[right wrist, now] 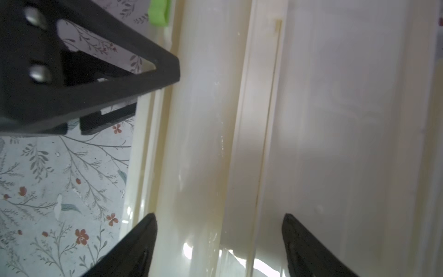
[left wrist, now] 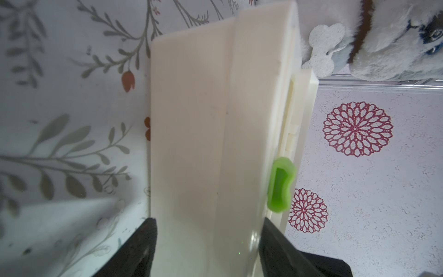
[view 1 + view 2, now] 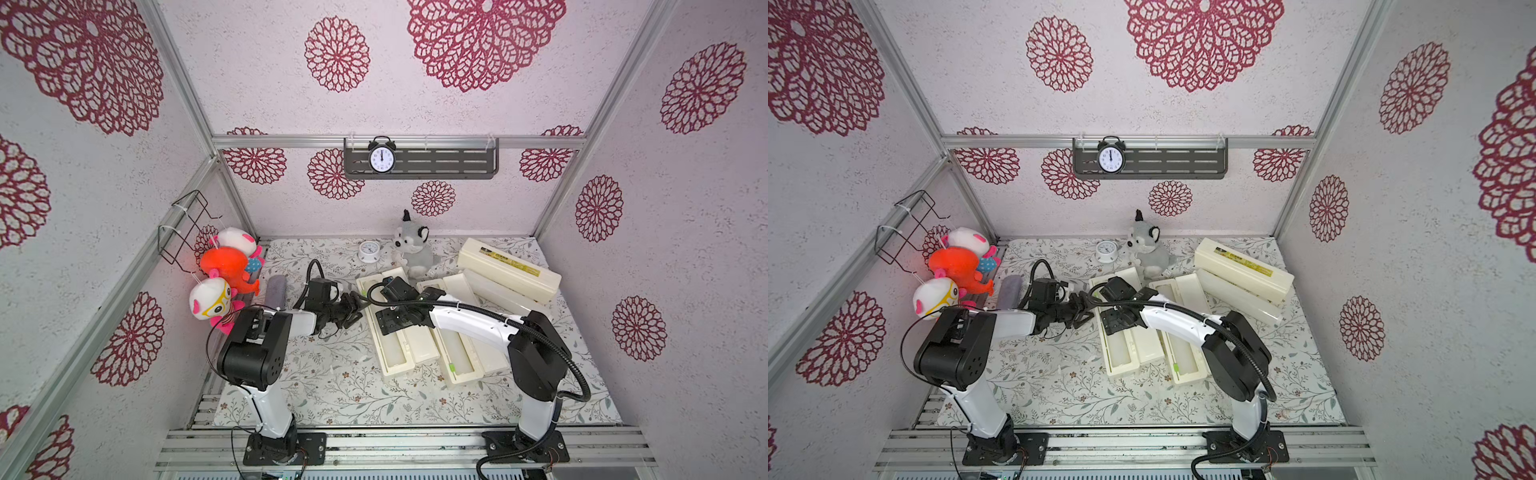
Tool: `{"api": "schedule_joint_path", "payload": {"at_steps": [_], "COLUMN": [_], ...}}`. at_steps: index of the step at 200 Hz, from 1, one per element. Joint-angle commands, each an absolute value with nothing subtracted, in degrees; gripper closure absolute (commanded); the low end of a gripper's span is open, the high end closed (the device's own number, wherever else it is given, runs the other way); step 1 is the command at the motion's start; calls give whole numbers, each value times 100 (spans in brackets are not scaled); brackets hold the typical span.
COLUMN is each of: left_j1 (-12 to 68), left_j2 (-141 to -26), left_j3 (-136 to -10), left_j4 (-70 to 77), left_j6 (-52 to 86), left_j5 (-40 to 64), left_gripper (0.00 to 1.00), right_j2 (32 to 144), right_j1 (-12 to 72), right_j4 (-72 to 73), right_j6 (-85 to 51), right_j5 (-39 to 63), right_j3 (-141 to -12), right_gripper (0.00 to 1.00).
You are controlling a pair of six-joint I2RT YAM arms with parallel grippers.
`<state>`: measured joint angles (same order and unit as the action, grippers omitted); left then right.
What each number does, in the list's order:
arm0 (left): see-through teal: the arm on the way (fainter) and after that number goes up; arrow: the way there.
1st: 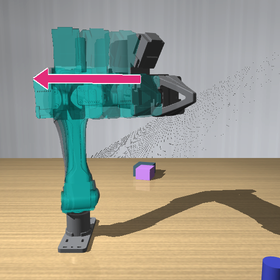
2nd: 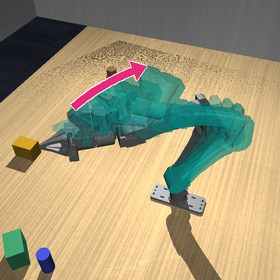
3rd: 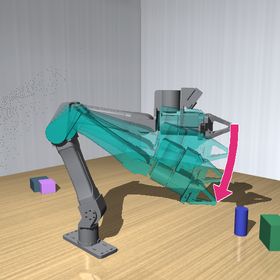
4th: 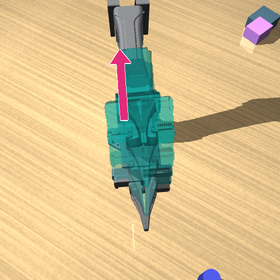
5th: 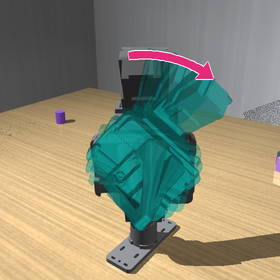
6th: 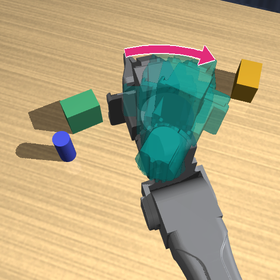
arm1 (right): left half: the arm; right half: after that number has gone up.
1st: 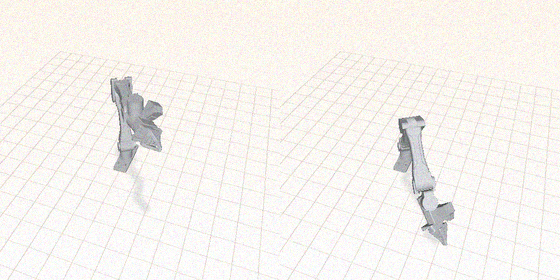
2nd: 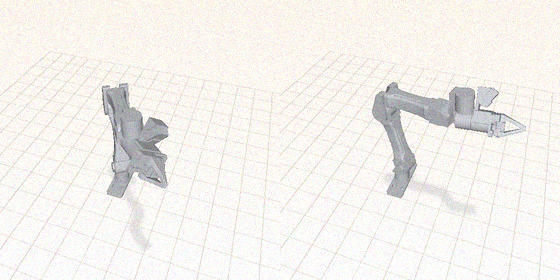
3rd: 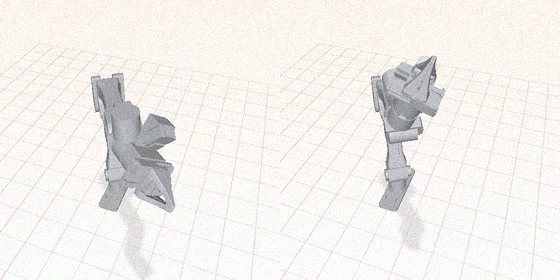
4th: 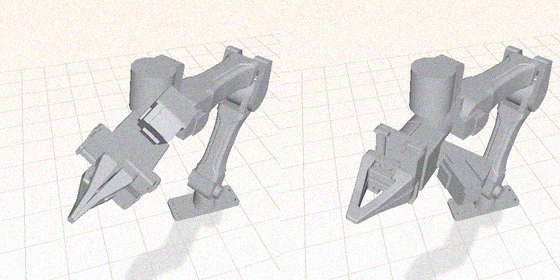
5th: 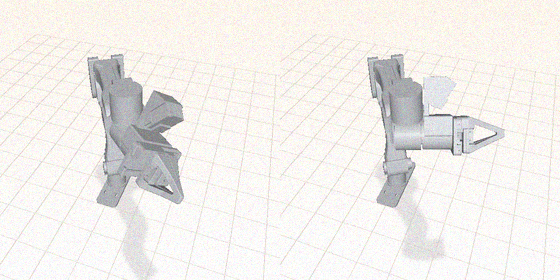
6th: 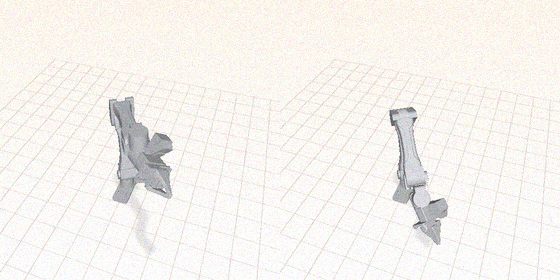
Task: Put plastic wrap rolls into dispensers
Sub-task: Move the plastic wrap cutting box to the center of the board.
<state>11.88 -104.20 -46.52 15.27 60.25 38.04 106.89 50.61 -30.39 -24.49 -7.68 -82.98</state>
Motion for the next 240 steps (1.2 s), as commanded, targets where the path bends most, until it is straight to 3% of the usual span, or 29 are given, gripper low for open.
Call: {"api": "schedule_joint_path", "payload": {"at_steps": [1, 121, 240], "left_j1": [1222, 825, 2], "left_j2": [-10389, -10538, -10980], "left_j3": [-4571, -4723, -6156], "left_j4": [1725, 1832, 229], "left_j6": [6098, 6196, 5086], "left_j5": [3795, 3744, 3647], "left_gripper": [31, 40, 41], "right_j2": [10556, 11667, 12457], "right_j1": [5018, 4982, 5070], "right_j4": [-3174, -2236, -1359], "right_j6": [-2398, -2377, -3056], "right_j5": [-1081, 855, 2534], "right_j3": [-8381, -9068, -10028], "right_gripper": [18, 22, 22]}}
